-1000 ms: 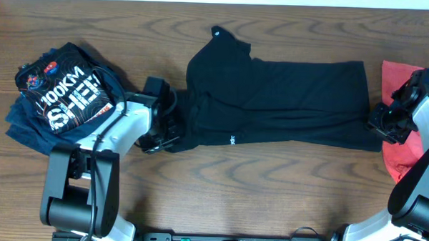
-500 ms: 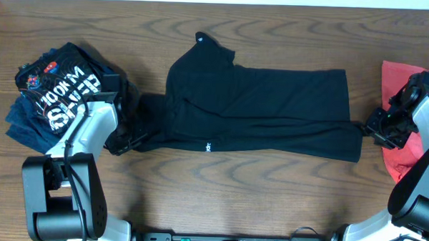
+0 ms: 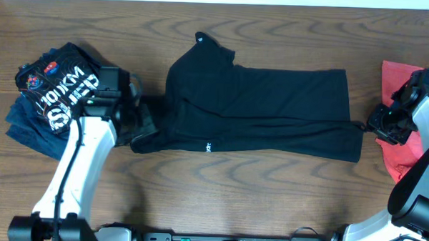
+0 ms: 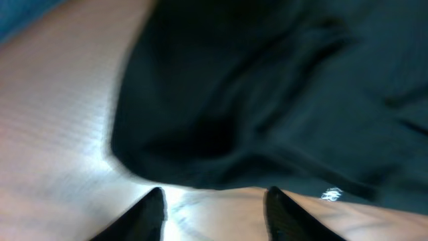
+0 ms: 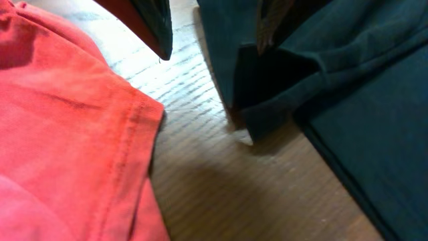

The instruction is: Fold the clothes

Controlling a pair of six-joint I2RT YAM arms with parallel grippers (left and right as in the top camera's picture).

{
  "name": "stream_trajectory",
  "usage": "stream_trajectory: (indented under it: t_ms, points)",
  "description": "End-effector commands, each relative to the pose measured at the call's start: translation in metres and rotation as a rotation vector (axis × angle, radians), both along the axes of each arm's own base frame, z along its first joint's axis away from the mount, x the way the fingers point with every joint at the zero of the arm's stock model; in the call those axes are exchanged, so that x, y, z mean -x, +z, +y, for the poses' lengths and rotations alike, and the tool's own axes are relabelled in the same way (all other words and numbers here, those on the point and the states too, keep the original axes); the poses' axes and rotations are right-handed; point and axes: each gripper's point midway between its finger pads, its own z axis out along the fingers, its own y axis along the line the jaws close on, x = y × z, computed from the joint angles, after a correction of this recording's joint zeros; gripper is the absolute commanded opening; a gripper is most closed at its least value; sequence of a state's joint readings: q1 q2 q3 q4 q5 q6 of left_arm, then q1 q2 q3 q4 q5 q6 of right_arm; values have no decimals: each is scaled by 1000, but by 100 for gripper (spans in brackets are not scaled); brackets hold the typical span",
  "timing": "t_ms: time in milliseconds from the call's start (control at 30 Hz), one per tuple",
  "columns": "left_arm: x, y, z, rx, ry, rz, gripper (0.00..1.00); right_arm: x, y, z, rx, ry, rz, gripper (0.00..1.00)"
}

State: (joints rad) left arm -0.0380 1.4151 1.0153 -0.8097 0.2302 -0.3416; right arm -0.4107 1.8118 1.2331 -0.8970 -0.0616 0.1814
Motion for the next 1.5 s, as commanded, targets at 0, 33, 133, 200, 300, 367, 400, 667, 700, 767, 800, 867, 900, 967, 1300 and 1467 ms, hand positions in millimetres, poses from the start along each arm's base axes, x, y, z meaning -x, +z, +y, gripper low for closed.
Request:
stream_trajectory:
  t_ms: [0, 33, 133, 200, 300, 367, 400, 667, 700, 767, 800, 867, 900, 967, 1300, 1467]
  points:
    - [-5, 4, -27, 36, -92, -28, 59, -2, -3, 19, -31, 94, 9, 41]
    - [-5, 2, -35, 41, -118, -23, 62, -1, -4, 23, -34, 113, 17, 43]
    - [-1, -11, -53, 40, -176, 14, 64, -2, -4, 32, -33, 160, 22, 45]
    - [1, -20, -64, 40, -208, 40, 66, -5, -4, 35, -23, 191, 16, 46]
    - [2, -33, -79, 38, -250, 64, 66, -6, -4, 30, 22, 197, 26, 47]
    - [2, -39, -87, 36, -274, 70, 67, -5, -4, 27, 43, 196, 34, 47]
    - [1, -41, -90, 36, -284, 69, 71, -5, -4, 26, 46, 196, 36, 47]
    - [1, -54, -99, 46, -237, 107, 77, -1, -8, 27, 40, 197, 47, 49]
    - [1, -57, -99, 48, -225, 117, 77, 0, -9, 28, 40, 196, 47, 49]
    - [1, -59, -108, 92, -237, 124, 77, 0, -11, 28, 40, 196, 47, 49]
    - [2, -59, -114, 121, -247, 125, 77, 1, -12, 28, 41, 196, 46, 49]
    - [2, -61, -125, 158, -267, 127, 77, 2, -14, 28, 40, 196, 49, 48]
    - [2, -63, -129, 163, -278, 128, 77, 3, -15, 29, 39, 196, 50, 49]
    - [3, -67, -136, 166, -298, 131, 77, 3, -16, 29, 39, 196, 50, 49]
    - [-1, -66, -162, 191, -344, 78, 72, 1, -15, 28, 42, 196, 43, 49]
    - [-1, -65, -163, 191, -346, 74, 46, 1, -16, 28, 42, 196, 43, 49]
